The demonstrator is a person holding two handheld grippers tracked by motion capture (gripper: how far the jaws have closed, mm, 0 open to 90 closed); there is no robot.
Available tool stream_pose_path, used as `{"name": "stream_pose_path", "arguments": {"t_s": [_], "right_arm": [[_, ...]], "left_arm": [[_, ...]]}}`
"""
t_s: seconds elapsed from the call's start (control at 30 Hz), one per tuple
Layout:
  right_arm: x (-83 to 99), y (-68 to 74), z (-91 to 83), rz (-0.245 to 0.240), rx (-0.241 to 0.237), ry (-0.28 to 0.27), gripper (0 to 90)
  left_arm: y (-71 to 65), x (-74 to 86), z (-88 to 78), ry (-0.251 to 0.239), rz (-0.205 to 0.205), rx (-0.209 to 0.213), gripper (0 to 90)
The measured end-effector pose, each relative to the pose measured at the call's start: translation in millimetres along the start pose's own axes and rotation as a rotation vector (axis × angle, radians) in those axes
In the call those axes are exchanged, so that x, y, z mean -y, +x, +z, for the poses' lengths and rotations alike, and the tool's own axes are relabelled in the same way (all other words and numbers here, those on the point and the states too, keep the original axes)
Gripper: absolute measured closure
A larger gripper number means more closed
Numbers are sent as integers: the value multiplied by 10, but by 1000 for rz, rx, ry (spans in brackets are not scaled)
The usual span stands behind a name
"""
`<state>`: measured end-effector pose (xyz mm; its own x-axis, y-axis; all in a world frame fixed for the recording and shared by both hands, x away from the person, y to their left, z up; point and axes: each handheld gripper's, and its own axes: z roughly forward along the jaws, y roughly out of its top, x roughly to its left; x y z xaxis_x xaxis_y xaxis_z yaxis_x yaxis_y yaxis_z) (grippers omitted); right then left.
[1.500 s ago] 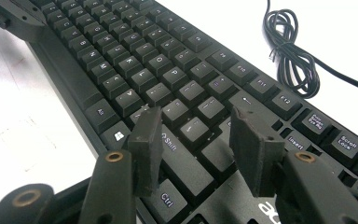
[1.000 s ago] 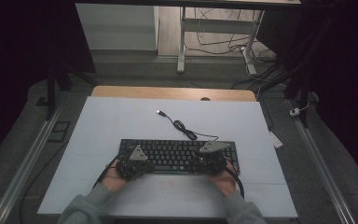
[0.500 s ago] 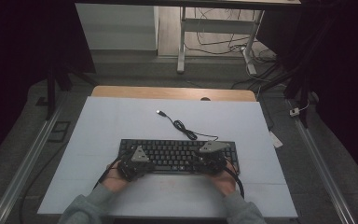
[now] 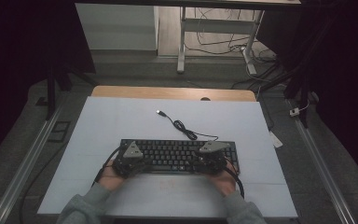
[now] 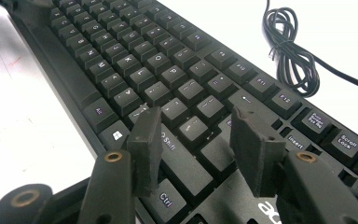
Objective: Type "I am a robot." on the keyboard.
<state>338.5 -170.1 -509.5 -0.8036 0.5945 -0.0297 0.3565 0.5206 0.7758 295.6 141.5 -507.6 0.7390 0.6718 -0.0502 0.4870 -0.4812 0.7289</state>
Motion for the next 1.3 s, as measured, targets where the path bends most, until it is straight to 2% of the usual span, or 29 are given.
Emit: {"name": "stream_pose_path", "arguments": {"t_s": [0.23,0.6,1.3], "right_arm": [[2,-3,3,3,-1,0,537],[4,-11,2,11,10,2,535],[3,-14,-2,15,11,0,532]], "left_arm": [[70,10,-45,-12,-34,-7,889],[116,19,-70,-17,-53,-11,876],[179,35,-102,-24,-69,-25,867]]}}
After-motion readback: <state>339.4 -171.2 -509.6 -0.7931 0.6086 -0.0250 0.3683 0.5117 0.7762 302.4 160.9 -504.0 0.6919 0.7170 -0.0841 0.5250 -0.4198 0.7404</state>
